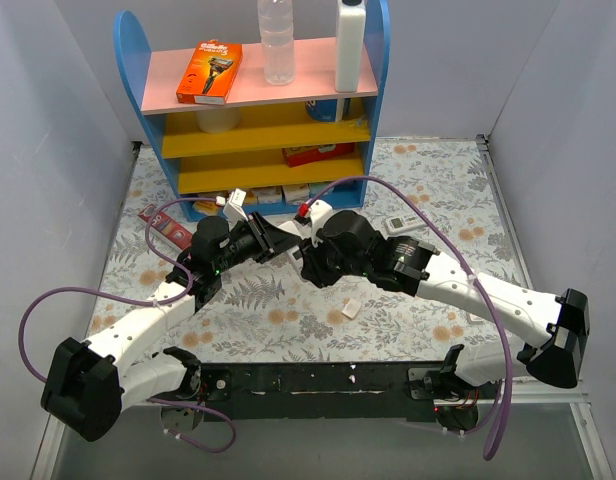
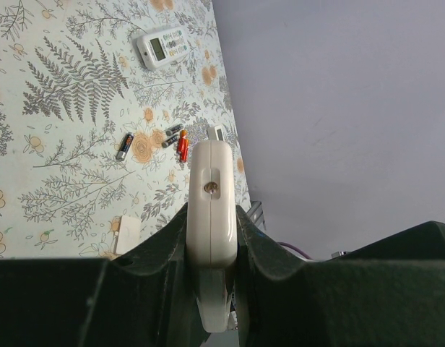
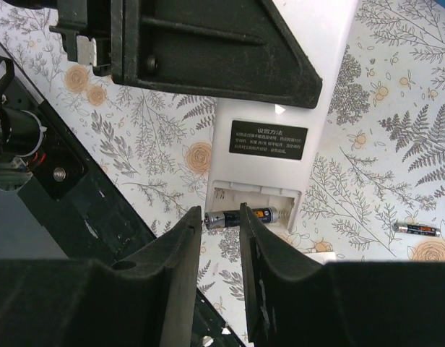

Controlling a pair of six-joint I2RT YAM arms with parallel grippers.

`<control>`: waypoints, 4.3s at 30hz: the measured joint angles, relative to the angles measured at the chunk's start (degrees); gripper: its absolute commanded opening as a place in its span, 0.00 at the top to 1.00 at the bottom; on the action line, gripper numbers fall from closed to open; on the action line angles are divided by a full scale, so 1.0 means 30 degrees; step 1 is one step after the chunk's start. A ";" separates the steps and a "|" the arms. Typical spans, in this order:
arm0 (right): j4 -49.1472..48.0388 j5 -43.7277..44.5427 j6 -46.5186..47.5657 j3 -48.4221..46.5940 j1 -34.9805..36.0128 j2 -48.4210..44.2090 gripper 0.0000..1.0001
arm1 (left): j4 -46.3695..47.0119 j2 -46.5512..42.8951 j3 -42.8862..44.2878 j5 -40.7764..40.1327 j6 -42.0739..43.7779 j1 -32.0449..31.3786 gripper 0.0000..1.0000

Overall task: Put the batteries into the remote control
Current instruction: Load the battery into the remote control.

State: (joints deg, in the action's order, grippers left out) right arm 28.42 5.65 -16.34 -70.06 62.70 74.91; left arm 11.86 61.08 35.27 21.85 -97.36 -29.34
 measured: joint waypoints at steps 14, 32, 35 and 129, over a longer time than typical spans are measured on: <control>-0.0087 -0.0058 0.0000 -0.0189 0.0000 0.0124 0.67 | -0.0095 -0.0168 0.0007 -0.0007 0.0022 0.0000 1.00; -0.0073 -0.0146 0.0000 -0.0189 0.0007 0.0189 0.73 | -0.0379 -0.0561 0.0007 -0.0102 0.0080 0.0000 1.00; -0.0080 -0.0124 0.0000 -0.0189 0.0007 0.0189 0.73 | -0.0372 -0.0561 0.0007 -0.0102 0.0073 0.0000 1.00; -0.3126 0.1989 0.0933 0.1931 0.0211 -0.0750 0.83 | -0.1392 -0.1297 0.0007 -0.1719 -0.2127 0.0226 1.00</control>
State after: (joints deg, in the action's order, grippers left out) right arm 19.05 11.62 -13.54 -64.27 63.33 72.66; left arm 7.68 57.19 35.29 16.69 -103.74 -28.67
